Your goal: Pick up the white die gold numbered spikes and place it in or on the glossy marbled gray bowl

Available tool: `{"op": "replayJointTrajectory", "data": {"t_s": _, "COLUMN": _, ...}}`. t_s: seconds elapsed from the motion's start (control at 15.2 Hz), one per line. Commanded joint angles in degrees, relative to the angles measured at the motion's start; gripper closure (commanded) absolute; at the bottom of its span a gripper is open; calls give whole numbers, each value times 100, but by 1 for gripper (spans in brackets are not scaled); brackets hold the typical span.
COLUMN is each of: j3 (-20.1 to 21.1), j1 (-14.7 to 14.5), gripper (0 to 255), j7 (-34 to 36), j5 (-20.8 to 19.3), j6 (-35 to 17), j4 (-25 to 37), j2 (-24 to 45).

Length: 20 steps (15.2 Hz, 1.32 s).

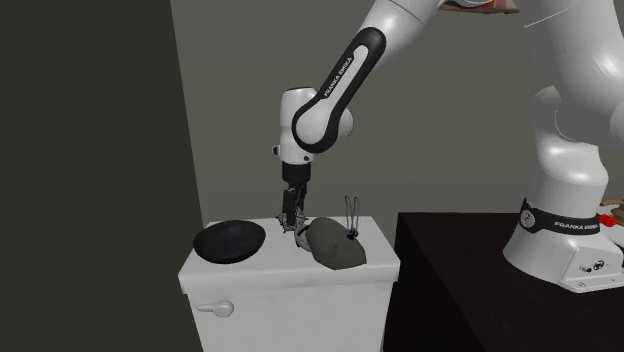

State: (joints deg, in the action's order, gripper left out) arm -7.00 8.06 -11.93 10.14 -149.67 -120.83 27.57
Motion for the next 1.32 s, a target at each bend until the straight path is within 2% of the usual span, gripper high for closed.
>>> {"op": "replayJointTrajectory", "data": {"t_s": 0.0, "j3": 41, "j1": -27, "gripper": 0, "j7": -2, "j5": 9, "j6": 24, "j4": -26, "j2": 36}}
{"op": "replayJointTrajectory", "data": {"t_s": 0.07, "j3": 41, "j1": -28, "gripper": 0, "j7": -2, "j5": 9, "j6": 24, "j4": -26, "j2": 36}}
{"op": "replayJointTrajectory", "data": {"t_s": 0.13, "j3": 42, "j1": -37, "gripper": 255, "j7": 7, "j5": 8, "j6": 18, "j4": -37, "j2": 28}}
{"op": "replayJointTrajectory", "data": {"t_s": 0.66, "j3": 53, "j1": -39, "gripper": 255, "j7": 23, "j5": 14, "j6": 21, "j4": 105, "j2": 163}}
{"op": "replayJointTrajectory", "data": {"t_s": 1.25, "j3": -71, "j1": -110, "gripper": 255, "j7": 111, "j5": -131, "j6": 491, "j4": -76, "j2": -484}}
